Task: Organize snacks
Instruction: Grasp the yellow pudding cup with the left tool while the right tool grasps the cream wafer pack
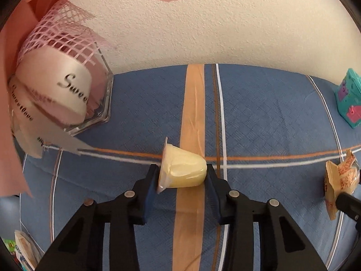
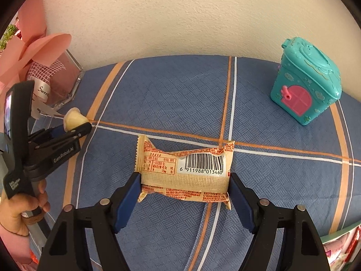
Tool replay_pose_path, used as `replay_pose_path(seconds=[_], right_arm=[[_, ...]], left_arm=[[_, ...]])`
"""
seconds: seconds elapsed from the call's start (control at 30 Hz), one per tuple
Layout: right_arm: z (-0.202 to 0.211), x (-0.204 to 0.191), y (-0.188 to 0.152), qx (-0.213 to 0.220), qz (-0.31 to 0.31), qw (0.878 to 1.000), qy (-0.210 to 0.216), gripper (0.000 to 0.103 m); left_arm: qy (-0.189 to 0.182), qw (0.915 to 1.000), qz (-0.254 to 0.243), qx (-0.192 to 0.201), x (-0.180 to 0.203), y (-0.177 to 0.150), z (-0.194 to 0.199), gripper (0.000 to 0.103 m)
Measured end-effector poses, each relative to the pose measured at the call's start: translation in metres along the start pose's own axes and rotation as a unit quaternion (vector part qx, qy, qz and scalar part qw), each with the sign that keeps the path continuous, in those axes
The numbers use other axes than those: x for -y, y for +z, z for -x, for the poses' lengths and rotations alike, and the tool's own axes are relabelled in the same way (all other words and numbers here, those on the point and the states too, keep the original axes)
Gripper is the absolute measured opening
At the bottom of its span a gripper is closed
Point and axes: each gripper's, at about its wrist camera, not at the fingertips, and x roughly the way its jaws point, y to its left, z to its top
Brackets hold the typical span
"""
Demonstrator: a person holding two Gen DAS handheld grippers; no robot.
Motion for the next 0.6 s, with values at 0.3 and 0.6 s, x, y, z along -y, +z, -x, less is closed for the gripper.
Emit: replay_pose_path(seconds=[0.3, 0.6], right_arm=[[0.033, 0.001, -0.027, 0.003, 0.004, 1.000, 0.007, 0.078], [0.092, 0.019, -0.078, 0.014, -0.009, 1.000, 0.008, 0.078]], left_arm=[[-0.021, 0.9996, 0.018, 0.010, 0.004, -0.036, 0.050, 0.038], [-0.071, 0.9961, 0.039, 0.035, 0.039, -0.078, 0.132, 0.038]])
